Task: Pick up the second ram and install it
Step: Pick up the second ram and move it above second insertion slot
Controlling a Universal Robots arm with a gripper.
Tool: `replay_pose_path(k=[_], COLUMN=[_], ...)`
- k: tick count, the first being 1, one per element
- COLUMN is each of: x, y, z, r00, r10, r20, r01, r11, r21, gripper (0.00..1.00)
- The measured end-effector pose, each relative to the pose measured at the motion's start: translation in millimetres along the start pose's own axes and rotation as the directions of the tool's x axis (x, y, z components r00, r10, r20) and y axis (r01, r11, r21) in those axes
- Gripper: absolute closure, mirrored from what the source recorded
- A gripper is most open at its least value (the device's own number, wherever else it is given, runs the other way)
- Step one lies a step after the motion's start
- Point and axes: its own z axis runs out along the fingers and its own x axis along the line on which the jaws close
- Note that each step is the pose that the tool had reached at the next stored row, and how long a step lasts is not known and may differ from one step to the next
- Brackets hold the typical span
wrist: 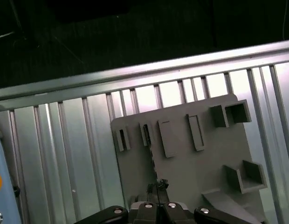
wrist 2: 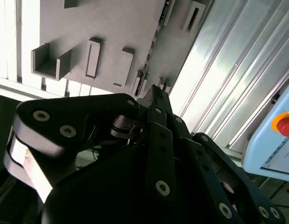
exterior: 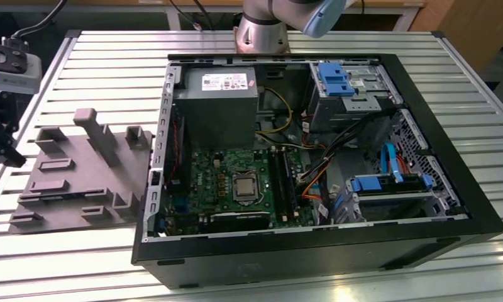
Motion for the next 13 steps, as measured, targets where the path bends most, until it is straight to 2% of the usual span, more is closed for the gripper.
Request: replay_pose_path(k=[3, 13], x=[0.0, 0.0], y=[0.0, -0.1], z=[0.1, 1.6], r00=[0.9995, 0.9994], r10=[-0.033, -0.035], r20=[-0.0014, -0.0015], r01=[0.033, 0.035], r11=[0.9995, 0.9994], r21=[-0.0008, -0.0008], gripper=[0.89, 0.89])
